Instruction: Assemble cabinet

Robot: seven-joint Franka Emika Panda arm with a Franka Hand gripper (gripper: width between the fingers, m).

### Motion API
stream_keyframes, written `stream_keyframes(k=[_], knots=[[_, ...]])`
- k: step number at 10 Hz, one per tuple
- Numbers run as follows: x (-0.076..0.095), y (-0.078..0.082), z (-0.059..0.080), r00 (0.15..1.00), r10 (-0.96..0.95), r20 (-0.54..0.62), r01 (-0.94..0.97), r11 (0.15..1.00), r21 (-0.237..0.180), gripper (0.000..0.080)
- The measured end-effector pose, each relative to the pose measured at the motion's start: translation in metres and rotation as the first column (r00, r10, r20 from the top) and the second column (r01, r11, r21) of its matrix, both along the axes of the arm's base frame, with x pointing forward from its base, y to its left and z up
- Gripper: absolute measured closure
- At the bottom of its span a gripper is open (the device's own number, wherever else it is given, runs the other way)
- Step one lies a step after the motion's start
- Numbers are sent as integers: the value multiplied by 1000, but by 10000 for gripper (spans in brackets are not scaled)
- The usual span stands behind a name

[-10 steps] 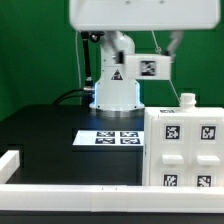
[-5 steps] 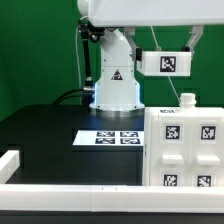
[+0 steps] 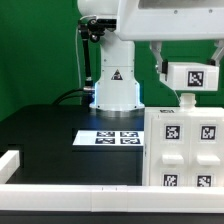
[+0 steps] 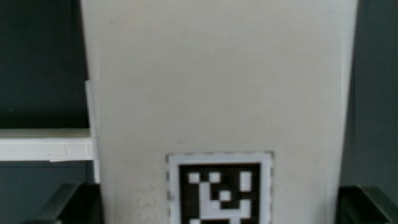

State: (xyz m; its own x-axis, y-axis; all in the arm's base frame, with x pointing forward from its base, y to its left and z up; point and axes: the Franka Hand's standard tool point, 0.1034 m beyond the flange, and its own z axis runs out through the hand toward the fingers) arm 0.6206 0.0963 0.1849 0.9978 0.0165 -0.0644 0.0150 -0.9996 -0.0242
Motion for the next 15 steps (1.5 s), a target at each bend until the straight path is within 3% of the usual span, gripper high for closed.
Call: stream_keyframes(k=[7, 12, 14, 15], knots=[[5, 4, -20, 1000, 5, 11, -5, 1000, 1, 246], [5, 3, -24, 1000, 6, 22, -6, 1000, 2, 246], [5, 3, -24, 1000, 6, 22, -6, 1000, 2, 163], [5, 3, -24, 1000, 6, 22, -6, 1000, 2, 163]])
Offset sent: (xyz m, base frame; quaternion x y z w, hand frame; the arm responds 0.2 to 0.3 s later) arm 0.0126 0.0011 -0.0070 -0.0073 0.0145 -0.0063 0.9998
